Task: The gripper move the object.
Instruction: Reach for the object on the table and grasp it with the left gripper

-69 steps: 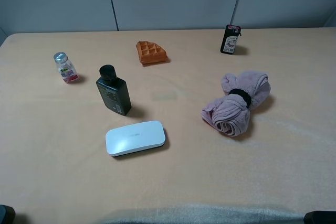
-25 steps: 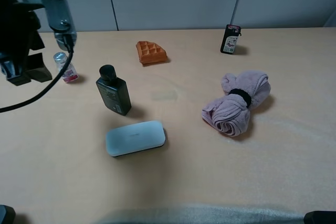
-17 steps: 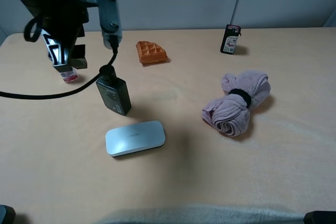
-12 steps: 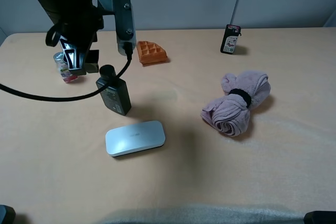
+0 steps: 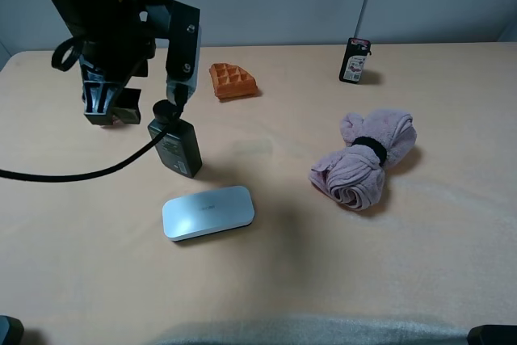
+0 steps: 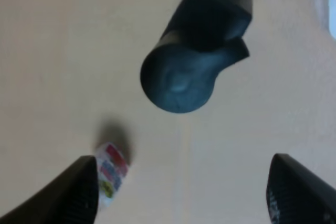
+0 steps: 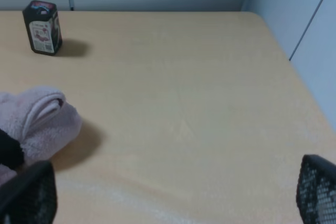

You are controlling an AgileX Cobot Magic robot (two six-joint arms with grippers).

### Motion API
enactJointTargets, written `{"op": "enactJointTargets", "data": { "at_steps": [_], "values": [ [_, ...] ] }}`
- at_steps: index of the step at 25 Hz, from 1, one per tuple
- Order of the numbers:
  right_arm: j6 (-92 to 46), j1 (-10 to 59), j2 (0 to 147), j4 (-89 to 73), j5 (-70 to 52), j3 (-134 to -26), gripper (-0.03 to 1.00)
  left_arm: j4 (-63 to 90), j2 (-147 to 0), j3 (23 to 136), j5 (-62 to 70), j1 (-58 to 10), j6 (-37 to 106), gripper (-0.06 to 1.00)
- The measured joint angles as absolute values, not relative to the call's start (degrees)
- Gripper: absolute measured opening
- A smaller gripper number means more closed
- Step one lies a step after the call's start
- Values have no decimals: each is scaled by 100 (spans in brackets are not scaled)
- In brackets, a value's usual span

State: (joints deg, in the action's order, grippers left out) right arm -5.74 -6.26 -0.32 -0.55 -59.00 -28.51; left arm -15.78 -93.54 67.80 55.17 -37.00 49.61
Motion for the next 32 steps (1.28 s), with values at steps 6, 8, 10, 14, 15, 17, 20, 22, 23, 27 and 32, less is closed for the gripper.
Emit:
{"op": "enactJointTargets", "data": {
  "at_steps": [6, 8, 10, 14, 15, 17, 20, 22, 23, 27, 32],
  "values": [
    [-574, -626, -32, -55, -5900, -2851, 69, -1562, -9358, 6797, 5274, -3700, 5219, 73],
    [-574, -626, -32, -55, -5900, -2851, 69, -1538, -9373, 6807, 5183, -3700, 5293, 73],
    [-574, -626, -32, -55, -5900, -2851, 69, -1455, -9428, 6842, 5149, -3700, 5342, 73],
    [-574, -626, -32, -55, -5900, -2851, 69, -1329, -9547, 6842, 5046, -3700, 5482, 73],
    [-574, -626, -32, -55, -5900, -2851, 69, -1298, -9560, 6842, 5041, -3700, 5533, 73],
    [-574, -626, -32, -55, -5900, -2851, 69, -1259, -9559, 6842, 5030, -3700, 5593, 73],
    [-574, -626, -32, -55, -5900, -2851, 69, -1185, -9559, 6842, 5030, -3640, 5633, 73],
    [-574, -626, -32, -55, -5900, -2851, 69, -1135, -9559, 6842, 5030, -3560, 5663, 73],
    [-574, -626, -32, -55, -5900, -2851, 69, -1130, -9559, 6842, 5030, -3530, 5678, 73],
    [-574, -626, -32, -55, -5900, -2851, 69, -1081, -9612, 6847, 5030, -3492, 5749, 73],
    [-574, -626, -32, -55, -5900, -2851, 69, -1041, -9915, 7018, 5154, -3492, 5779, 73]
  ]
}}
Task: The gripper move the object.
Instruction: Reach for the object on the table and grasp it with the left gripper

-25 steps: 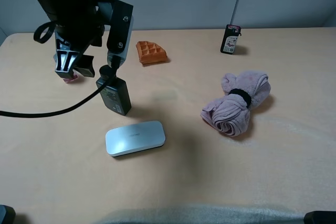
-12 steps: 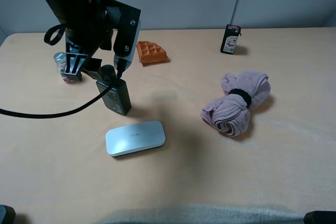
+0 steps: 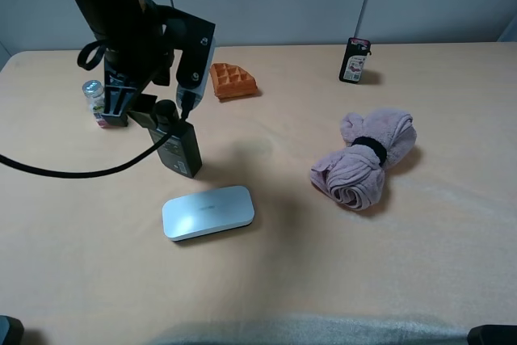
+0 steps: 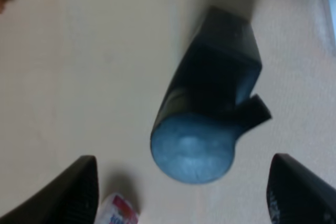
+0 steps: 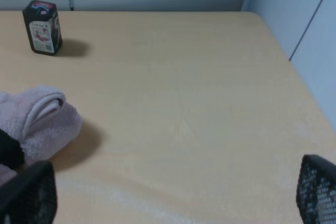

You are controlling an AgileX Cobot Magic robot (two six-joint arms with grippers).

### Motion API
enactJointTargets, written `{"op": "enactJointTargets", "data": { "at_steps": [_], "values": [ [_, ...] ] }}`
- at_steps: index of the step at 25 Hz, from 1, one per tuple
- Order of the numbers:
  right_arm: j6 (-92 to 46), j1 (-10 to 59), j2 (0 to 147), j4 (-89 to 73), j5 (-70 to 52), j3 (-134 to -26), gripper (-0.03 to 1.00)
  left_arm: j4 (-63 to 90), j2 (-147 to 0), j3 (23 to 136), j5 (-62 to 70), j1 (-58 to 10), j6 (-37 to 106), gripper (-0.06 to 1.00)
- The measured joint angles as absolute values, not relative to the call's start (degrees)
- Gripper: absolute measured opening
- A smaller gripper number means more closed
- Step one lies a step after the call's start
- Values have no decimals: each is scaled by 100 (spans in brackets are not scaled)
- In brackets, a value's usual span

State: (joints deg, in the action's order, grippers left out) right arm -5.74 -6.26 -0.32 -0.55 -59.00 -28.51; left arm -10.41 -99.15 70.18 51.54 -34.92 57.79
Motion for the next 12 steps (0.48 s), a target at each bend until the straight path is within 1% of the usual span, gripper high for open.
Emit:
{"op": "enactJointTargets", "data": {
  "at_steps": [5, 12],
  "values": [
    [-574, -626, -32, -55, -5900, -2851, 69, -923, -10064, 7241, 5189, -3492, 5853, 73],
    [-574, -626, -32, -51, -5900, -2851, 69, -837, -10348, 7246, 5348, -3492, 5925, 73]
  ]
}}
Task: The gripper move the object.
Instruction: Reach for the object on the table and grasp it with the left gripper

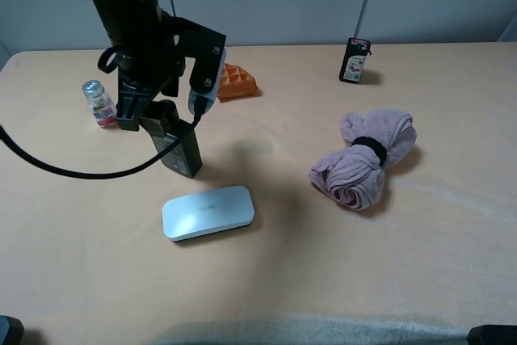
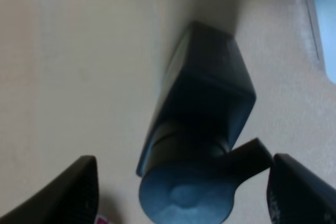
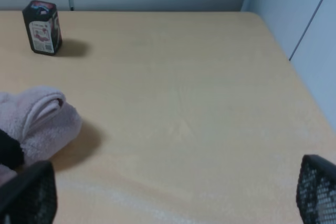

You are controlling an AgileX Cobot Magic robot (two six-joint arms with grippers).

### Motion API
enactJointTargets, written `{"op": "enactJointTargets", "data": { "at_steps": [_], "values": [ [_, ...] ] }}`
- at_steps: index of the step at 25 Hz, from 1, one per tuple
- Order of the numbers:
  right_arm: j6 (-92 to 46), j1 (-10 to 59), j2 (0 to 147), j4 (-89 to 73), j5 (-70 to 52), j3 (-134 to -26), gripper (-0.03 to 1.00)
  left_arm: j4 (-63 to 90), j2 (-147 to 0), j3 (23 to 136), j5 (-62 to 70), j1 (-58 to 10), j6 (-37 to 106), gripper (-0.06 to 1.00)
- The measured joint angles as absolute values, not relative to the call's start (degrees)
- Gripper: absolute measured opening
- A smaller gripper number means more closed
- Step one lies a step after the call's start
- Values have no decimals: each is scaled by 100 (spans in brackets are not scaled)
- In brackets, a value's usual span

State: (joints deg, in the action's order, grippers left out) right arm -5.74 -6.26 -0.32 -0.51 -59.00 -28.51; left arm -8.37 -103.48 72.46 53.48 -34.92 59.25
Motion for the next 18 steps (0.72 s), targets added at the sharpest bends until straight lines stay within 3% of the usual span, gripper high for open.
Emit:
{"op": "enactJointTargets", "data": {
  "at_steps": [18],
  "values": [
    [-574, -626, -32, -51, -5900, -2851, 69, -831, -10873, 7246, 5386, -3492, 6046, 73]
  ]
}}
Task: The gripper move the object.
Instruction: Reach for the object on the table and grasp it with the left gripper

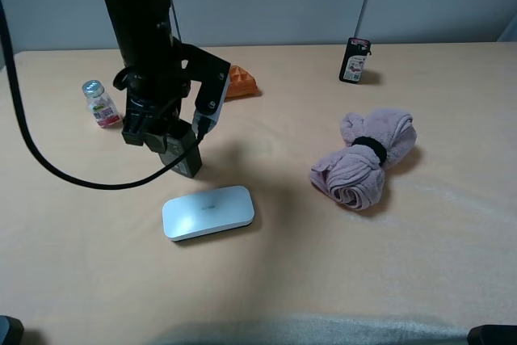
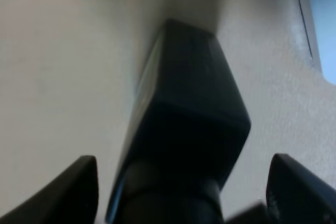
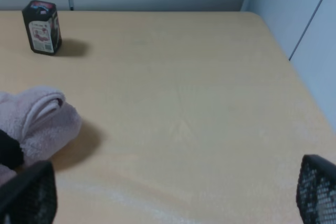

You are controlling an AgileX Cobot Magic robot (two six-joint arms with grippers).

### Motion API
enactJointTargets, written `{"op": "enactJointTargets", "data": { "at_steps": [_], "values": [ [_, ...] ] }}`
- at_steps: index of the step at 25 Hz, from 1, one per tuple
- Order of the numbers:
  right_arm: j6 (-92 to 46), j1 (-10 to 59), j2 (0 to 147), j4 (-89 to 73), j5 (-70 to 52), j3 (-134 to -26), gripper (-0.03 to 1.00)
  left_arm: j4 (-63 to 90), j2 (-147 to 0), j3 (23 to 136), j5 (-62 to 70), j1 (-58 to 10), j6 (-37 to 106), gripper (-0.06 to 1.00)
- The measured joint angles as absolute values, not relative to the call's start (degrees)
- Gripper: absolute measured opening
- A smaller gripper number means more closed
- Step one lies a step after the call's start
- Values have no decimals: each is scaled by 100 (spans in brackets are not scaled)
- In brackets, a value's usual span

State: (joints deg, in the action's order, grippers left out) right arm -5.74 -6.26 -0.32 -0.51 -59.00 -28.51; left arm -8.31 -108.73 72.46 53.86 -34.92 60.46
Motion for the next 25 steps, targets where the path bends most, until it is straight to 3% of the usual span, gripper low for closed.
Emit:
{"op": "enactJointTargets", "data": {
  "at_steps": [25],
  "values": [
    [-574, -626, -32, -49, -5900, -2851, 69, -815, -11261, 7246, 5279, -3525, 6165, 73]
  ]
}}
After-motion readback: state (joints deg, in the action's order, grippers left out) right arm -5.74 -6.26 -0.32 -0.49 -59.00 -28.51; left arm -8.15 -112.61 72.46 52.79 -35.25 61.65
